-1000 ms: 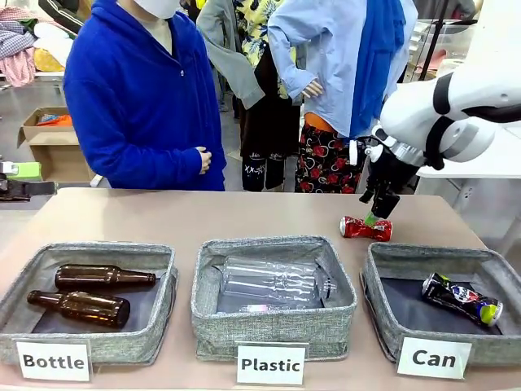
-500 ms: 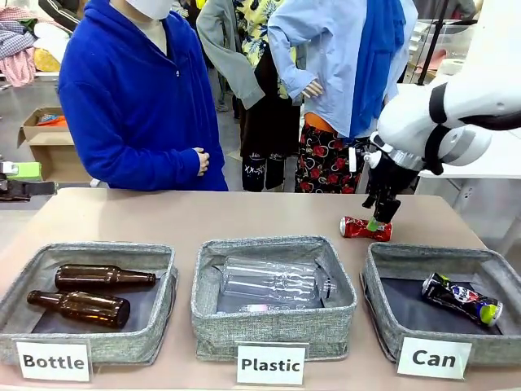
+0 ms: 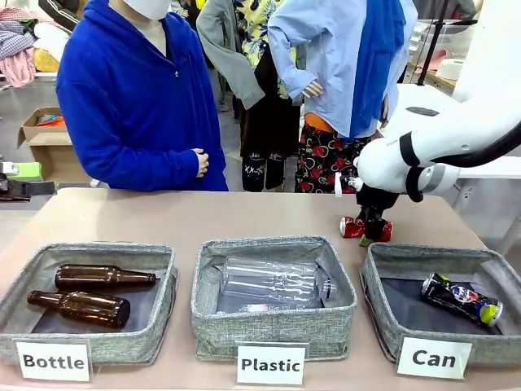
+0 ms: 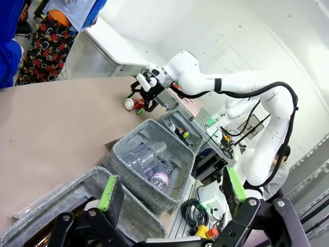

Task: Sort the can waste into the basket.
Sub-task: Pick up the can waste from the table and place it in the right Fabric basket.

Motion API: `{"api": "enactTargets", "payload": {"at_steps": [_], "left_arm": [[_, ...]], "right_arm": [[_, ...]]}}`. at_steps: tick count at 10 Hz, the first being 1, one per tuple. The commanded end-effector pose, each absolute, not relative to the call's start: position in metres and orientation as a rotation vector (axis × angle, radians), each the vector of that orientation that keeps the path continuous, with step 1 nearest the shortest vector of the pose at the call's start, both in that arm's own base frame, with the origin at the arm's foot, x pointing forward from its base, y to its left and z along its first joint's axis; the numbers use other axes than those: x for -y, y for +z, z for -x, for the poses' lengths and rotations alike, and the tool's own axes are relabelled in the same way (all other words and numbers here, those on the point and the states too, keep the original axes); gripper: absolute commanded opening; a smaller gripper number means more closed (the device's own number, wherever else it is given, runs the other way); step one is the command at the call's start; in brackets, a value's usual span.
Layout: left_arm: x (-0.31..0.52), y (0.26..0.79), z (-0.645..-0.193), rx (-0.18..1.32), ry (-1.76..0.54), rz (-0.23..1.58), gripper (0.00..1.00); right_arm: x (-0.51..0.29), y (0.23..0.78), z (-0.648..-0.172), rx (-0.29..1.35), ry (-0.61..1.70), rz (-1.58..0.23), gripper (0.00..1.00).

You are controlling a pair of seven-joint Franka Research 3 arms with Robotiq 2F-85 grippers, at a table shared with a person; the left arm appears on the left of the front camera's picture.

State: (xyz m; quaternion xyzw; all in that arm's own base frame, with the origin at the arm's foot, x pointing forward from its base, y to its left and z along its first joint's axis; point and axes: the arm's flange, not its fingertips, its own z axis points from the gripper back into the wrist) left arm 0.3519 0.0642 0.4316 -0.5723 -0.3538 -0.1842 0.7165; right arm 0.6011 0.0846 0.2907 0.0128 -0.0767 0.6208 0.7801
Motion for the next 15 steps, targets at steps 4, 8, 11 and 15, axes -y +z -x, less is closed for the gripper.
{"api": "enactTargets", "payload": {"at_steps": [4, 8, 11, 15], "left_arm": [[-0.063, 0.434, -0.349, 0.782, -0.406, 1.272, 1.0], [-0.063, 0.434, -0.349, 0.782, -0.406, 1.272, 1.0], [-0.063, 0.434, -0.349, 0.782, -0.406, 1.272, 1.0], [-0.063, 0.434, -0.349, 0.782, -0.406, 1.272, 1.0]], "right_arm": [[-0.081, 0.294, -0.606, 0.112, 1.346, -0.052, 0.41], [-0.081, 0.297, -0.604, 0.098, 1.346, -0.036, 0.15], [-0.077, 0.303, -0.599, 0.103, 1.344, -0.019, 0.0], [-0.063, 0.331, -0.586, 0.147, 1.321, 0.029, 0.0]]}}
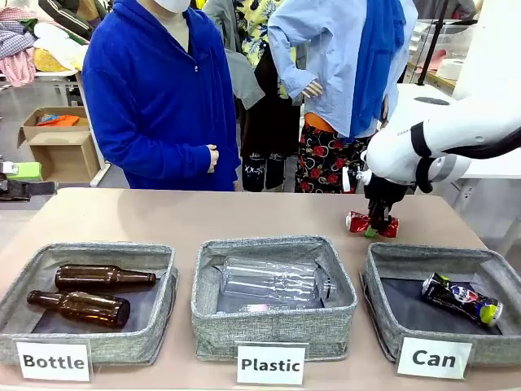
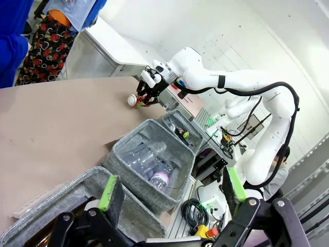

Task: Sort the can waste into the basket.
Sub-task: Pick up the can waste from the table and place it in the right Fabric basket.

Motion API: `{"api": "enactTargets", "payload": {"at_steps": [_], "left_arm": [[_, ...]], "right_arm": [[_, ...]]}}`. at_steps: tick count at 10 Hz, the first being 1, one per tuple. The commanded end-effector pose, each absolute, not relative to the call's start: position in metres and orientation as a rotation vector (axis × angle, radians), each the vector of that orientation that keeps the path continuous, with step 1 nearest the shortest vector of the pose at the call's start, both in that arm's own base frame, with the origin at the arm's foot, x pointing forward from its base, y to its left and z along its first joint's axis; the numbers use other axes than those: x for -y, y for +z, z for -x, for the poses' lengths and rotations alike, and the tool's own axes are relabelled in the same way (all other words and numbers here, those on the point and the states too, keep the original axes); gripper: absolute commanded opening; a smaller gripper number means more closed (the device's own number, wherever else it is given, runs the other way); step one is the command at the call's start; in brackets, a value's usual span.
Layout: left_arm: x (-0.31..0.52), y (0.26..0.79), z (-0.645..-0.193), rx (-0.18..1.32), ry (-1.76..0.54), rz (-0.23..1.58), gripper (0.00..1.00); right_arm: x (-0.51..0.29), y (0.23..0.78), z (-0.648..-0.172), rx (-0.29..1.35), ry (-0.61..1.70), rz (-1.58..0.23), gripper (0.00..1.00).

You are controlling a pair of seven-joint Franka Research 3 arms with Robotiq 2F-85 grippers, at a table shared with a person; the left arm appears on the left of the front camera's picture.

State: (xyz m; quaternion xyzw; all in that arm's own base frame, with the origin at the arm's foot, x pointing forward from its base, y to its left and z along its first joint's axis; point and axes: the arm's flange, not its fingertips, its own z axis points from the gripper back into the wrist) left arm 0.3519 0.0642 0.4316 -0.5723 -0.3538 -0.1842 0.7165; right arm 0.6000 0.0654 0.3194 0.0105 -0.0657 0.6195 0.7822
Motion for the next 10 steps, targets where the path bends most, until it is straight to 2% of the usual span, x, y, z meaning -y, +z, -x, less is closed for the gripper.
{"api": "enactTargets", "payload": {"at_steps": [1, 3, 5, 7, 10], "left_arm": [[-0.063, 0.434, -0.349, 0.782, -0.406, 1.272, 1.0], [-0.063, 0.434, -0.349, 0.782, -0.406, 1.272, 1.0], [-0.063, 0.434, -0.349, 0.782, -0.406, 1.272, 1.0], [-0.063, 0.434, -0.349, 0.782, -0.406, 1.272, 1.0], [-0.063, 0.434, -0.349, 0.782, -0.406, 1.272, 1.0]], "right_arm": [[-0.058, 0.362, -0.575, 0.165, 1.315, 0.036, 0.0], [-0.043, 0.433, -0.538, 0.24, 1.282, 0.119, 0.0], [-0.033, 0.474, -0.487, 0.197, 1.329, 0.101, 0.0], [-0.02, 0.473, -0.432, 0.128, 1.565, -0.09, 0.0], [-0.012, 0.452, -0.404, 0.104, 1.676, -0.107, 0.0]]}}
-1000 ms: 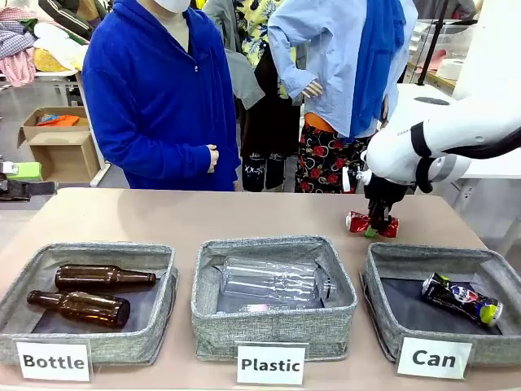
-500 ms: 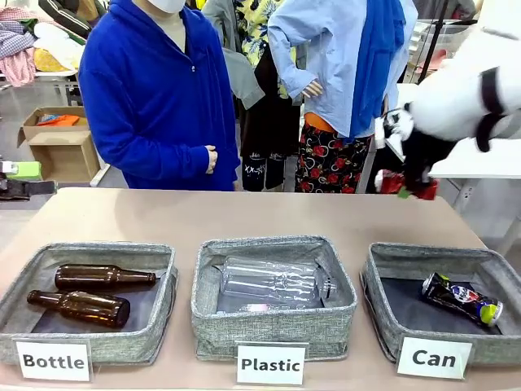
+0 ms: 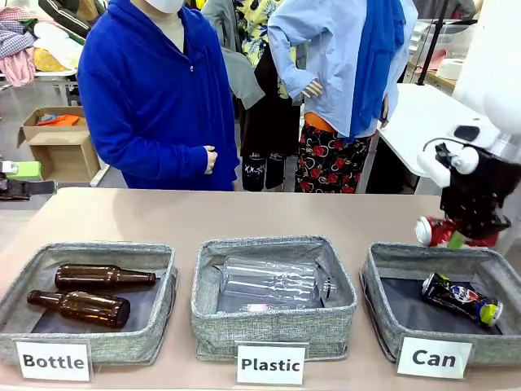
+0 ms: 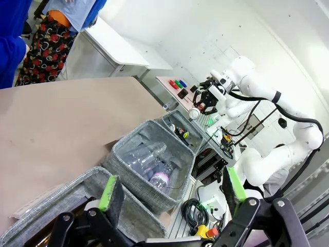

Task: Sort the can waste into the basket.
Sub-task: Pick up the can waste from the table and place it in the right Fabric basket.

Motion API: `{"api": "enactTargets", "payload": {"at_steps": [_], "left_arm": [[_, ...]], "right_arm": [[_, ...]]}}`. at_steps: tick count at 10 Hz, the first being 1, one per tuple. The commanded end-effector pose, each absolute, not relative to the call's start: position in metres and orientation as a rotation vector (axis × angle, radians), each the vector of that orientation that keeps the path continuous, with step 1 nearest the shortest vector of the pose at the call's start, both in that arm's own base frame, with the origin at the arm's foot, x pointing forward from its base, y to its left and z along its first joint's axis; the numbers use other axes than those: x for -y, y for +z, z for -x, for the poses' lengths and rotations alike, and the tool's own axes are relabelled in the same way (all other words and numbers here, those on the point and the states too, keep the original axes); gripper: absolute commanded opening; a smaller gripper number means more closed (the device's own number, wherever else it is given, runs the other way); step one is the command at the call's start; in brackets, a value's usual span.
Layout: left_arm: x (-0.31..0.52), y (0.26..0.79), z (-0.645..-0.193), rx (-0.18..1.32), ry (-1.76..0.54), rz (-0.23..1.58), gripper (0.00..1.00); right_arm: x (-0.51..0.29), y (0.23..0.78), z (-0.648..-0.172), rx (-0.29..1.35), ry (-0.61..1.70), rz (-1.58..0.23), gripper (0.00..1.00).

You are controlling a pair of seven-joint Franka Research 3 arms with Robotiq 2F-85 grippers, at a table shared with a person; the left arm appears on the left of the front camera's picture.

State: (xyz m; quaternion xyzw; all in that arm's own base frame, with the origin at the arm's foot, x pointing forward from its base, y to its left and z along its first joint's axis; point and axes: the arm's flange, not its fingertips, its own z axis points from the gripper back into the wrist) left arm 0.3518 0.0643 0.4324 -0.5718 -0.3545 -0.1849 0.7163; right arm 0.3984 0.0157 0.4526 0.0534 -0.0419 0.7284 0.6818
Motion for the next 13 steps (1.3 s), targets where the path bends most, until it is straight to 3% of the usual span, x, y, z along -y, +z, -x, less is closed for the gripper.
{"api": "enactTargets", "payload": {"at_steps": [1, 5, 7, 8, 13], "left_arm": [[-0.063, 0.434, -0.349, 0.782, -0.406, 1.272, 1.0], [-0.063, 0.434, -0.349, 0.782, -0.406, 1.272, 1.0], [-0.063, 0.434, -0.349, 0.782, -0.406, 1.272, 1.0], [-0.063, 0.434, -0.349, 0.782, -0.406, 1.272, 1.0], [-0.063, 0.434, -0.349, 0.782, -0.406, 1.272, 1.0]], "right_arm": [[-0.014, 0.449, -0.407, 0.082, 1.659, -0.112, 0.0], [-0.012, 0.45, -0.417, 0.12, 1.654, -0.117, 0.0], [-0.006, 0.448, -0.414, 0.189, 1.63, -0.125, 0.86], [-0.002, 0.448, -0.411, 0.184, 1.63, -0.142, 1.0], [0.008, 0.447, -0.414, 0.225, 1.494, -0.293, 1.0]]}}
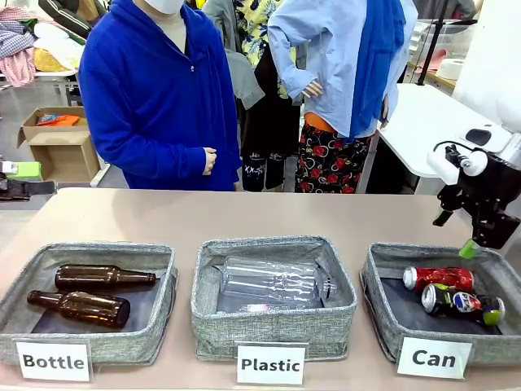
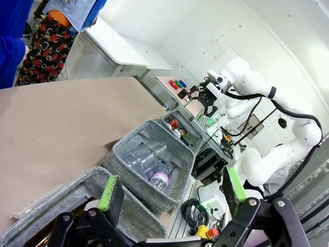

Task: Sort the can waste into the basket.
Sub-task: Pick up the can waste from the table and place it in the right Fabric basket.

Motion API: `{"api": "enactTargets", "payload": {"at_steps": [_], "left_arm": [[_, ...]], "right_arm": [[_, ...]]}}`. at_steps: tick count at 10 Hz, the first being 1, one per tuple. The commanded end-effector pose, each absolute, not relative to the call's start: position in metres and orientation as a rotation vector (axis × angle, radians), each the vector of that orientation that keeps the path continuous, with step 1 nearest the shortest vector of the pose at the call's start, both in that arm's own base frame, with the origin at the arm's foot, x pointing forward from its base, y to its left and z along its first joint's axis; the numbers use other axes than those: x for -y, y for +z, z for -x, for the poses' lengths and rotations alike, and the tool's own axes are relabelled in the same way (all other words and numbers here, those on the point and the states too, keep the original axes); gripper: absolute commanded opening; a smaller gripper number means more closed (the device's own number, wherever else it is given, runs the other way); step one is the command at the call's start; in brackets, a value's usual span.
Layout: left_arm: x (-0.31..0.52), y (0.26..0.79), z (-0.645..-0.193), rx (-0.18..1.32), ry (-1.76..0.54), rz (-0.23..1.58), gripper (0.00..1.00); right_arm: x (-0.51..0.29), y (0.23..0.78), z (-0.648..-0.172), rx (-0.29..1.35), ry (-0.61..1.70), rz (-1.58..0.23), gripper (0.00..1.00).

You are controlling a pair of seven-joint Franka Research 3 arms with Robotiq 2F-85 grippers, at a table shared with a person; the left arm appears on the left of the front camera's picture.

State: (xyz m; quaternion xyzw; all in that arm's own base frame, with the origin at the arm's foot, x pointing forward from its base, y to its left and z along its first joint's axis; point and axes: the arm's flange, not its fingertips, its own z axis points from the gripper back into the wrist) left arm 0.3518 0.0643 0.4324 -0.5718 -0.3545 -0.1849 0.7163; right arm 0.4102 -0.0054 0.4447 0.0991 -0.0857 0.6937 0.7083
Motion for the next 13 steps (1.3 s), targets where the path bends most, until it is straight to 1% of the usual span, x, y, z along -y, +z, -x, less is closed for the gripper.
{"api": "enactTargets", "payload": {"at_steps": [1, 2, 3, 4, 5, 6, 7, 8, 9, 10, 11, 13], "left_arm": [[-0.063, 0.434, -0.349, 0.782, -0.406, 1.272, 1.0], [-0.063, 0.434, -0.349, 0.782, -0.406, 1.272, 1.0], [-0.063, 0.434, -0.349, 0.782, -0.406, 1.272, 1.0], [-0.063, 0.434, -0.349, 0.782, -0.406, 1.272, 1.0], [-0.063, 0.434, -0.349, 0.782, -0.406, 1.272, 1.0], [-0.063, 0.434, -0.349, 0.782, -0.406, 1.272, 1.0], [-0.063, 0.434, -0.349, 0.782, -0.406, 1.272, 1.0], [-0.063, 0.434, -0.349, 0.782, -0.406, 1.272, 1.0], [-0.063, 0.434, -0.349, 0.782, -0.406, 1.272, 1.0], [-0.063, 0.434, -0.349, 0.782, -0.406, 1.272, 1.0], [-0.063, 0.434, -0.349, 0.782, -0.406, 1.272, 1.0], [-0.063, 0.434, -0.349, 0.782, -0.406, 1.272, 1.0]], "right_arm": [[0.012, 0.448, -0.417, 0.232, 1.361, -0.399, 1.0], [0.016, 0.448, -0.422, 0.258, 1.137, -0.526, 1.0], [0.019, 0.45, -0.425, 0.251, 0.919, -0.694, 1.0], [0.025, 0.452, -0.434, 0.316, 0.749, -0.791, 1.0], [0.033, 0.451, -0.442, 0.436, 0.572, -0.868, 1.0], [0.039, 0.452, -0.45, 0.544, 0.452, -0.973, 1.0], [0.04, 0.448, -0.457, 0.579, 0.403, -1.084, 1.0], [0.044, 0.445, -0.463, 0.6, 0.307, -1.177, 1.0], [0.05, 0.443, -0.464, 0.669, 0.224, -1.287, 1.0], [0.052, 0.443, -0.461, 0.698, 0.179, -1.398, 1.0], [0.053, 0.443, -0.463, 0.472, 0.425, -1.11, 1.0], [0.053, 0.443, -0.463, 0.472, 0.425, -1.11, 1.0]]}}
